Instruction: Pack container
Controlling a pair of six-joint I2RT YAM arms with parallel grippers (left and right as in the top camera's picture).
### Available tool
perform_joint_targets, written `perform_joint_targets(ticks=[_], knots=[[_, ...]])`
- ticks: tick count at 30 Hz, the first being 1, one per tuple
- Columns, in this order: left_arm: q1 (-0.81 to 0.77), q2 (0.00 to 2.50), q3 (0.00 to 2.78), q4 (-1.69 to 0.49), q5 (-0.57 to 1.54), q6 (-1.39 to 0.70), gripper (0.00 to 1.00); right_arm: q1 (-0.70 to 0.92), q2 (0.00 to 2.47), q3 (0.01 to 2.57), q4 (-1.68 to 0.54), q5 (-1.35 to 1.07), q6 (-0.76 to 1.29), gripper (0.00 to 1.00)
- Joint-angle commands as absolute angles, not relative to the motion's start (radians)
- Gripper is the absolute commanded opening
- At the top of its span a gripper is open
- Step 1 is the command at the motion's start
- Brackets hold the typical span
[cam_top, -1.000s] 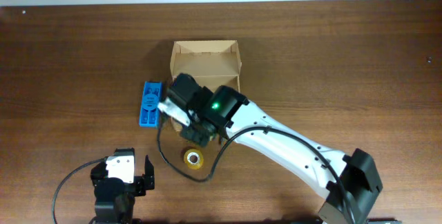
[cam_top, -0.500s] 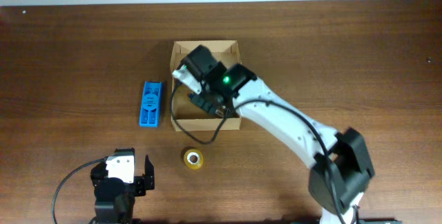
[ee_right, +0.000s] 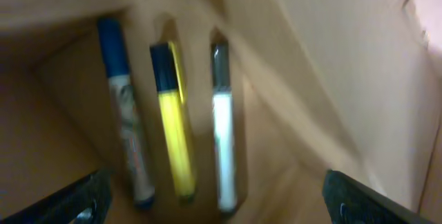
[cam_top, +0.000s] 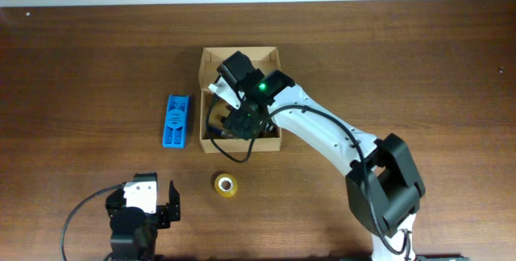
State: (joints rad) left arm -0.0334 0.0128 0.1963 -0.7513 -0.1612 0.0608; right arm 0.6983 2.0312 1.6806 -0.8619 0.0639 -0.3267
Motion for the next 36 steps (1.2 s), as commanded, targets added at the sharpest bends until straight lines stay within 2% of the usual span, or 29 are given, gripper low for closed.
perform_joint_targets(ticks=[1, 8, 13, 14, 18, 24, 29, 36], knots=[[-0.039, 0.006, 0.191, -0.752, -0.154, 0.077, 1.00, 0.700, 1.868, 1.696, -0.923, 0.015, -0.271, 0.99], [-0.039, 0.006, 0.191, -0.752, -0.154, 0.076, 0.99, 0.700, 1.537, 1.636, -1.050, -0.025, -0.241, 0.99], [-0.039, 0.006, 0.191, -0.752, -0.154, 0.076, 1.00, 0.700, 1.204, 1.435, -1.032, 0.024, -0.164, 0.99], [-0.039, 0.006, 0.191, -0.752, -0.154, 0.076, 1.00, 0.700, 1.047, 1.320, -1.022, 0.054, -0.119, 0.99], [-0.039, 0.006, 0.191, -0.752, -0.154, 0.076, 1.00, 0.700, 0.752, 1.113, -1.006, 0.064, -0.083, 0.99], [-0.039, 0.006, 0.191, -0.752, -0.154, 0.076, 0.99, 0.700, 0.411, 0.958, -0.990, 0.065, -0.070, 0.99], [-0.039, 0.006, 0.191, -0.752, -0.154, 0.076, 1.00, 0.700, 0.304, 0.947, -0.933, 0.064, -0.070, 0.99], [-0.039, 0.006, 0.191, -0.751, -0.154, 0.076, 1.00, 0.700, 0.305, 0.946, -0.915, 0.064, -0.070, 0.99]])
